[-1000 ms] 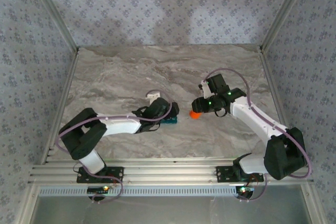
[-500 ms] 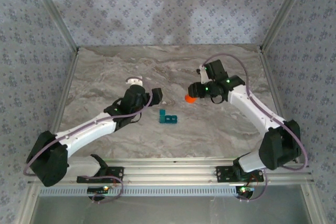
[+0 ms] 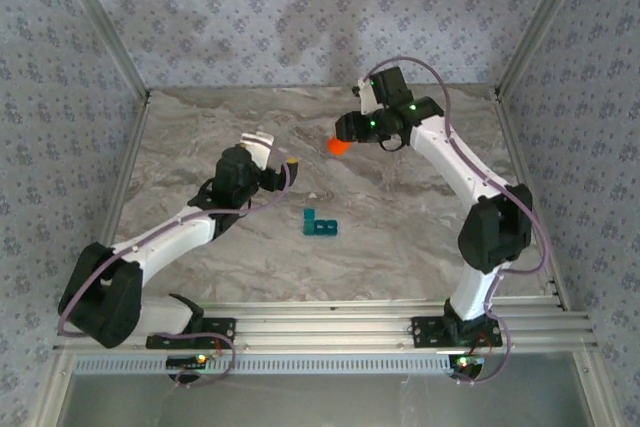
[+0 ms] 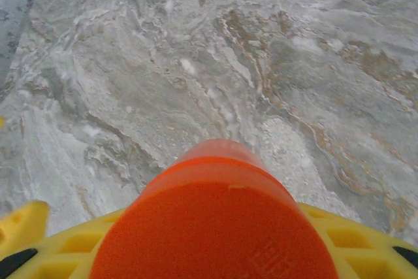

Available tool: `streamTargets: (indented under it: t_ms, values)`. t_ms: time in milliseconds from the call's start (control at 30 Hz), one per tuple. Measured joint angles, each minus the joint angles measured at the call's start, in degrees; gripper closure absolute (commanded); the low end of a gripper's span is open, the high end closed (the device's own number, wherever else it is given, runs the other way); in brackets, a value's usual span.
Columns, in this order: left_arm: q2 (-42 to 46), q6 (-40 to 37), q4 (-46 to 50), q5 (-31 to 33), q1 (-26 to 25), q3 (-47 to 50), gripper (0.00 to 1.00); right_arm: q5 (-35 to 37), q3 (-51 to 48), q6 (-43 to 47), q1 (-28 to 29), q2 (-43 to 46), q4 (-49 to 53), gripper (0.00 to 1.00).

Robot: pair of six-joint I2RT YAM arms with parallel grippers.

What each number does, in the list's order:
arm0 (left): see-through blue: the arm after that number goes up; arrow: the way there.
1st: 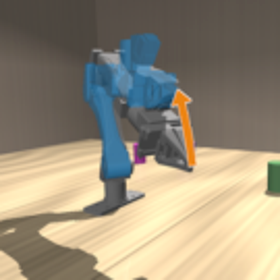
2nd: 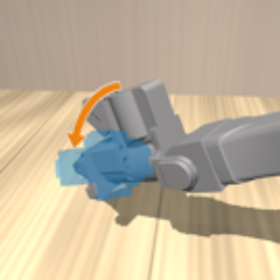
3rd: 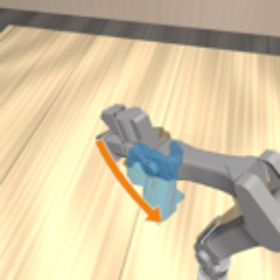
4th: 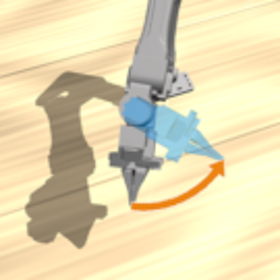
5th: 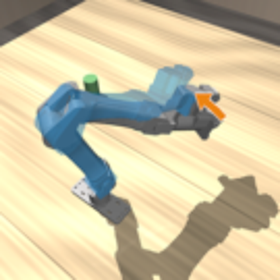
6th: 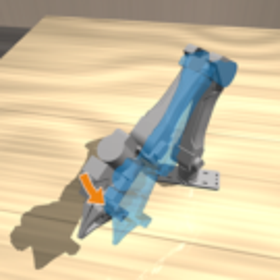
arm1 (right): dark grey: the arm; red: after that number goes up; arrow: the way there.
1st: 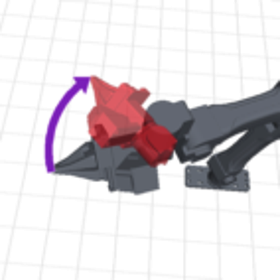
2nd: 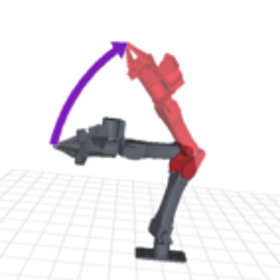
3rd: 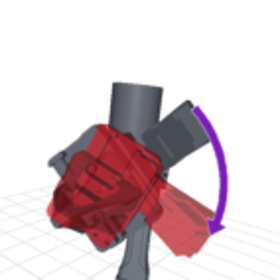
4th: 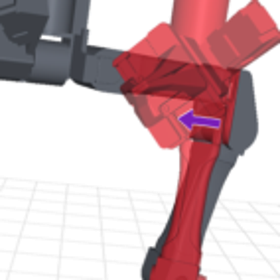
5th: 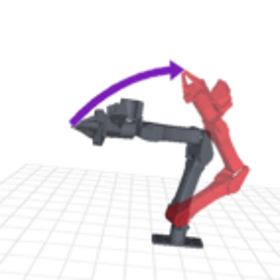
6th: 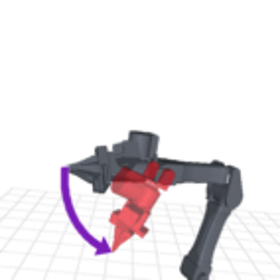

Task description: Sort the pills into containers

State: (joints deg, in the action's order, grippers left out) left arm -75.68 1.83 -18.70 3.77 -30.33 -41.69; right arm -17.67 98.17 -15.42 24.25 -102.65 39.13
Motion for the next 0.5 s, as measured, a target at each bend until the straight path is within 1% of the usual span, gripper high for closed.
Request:
streamTargets:
  t_ms: [167,267,400,500]
  values:
    - [-3.87,-8.22,-4.04,-10.71,0.87,0.46,0.01,-3.52,6.27,0.87,0.0,-5.05,2.14,0.75]
    - [-6.01,-10.4,-8.9,-15.47,0.87,1.79,0.01,-5.75,8.41,1.38,0.0,-6.8,3.45,0.75]
    - [-9.18,-10.8,-14.84,-18.88,0.87,2.43,0.01,-8.59,9.25,1.49,0.0,-7.69,4.22,0.75]
    - [-10.99,-10.78,-18.38,-20.11,0.87,2.51,0.01,-10.67,9.25,1.44,0.2,-7.91,4.39,0.75]
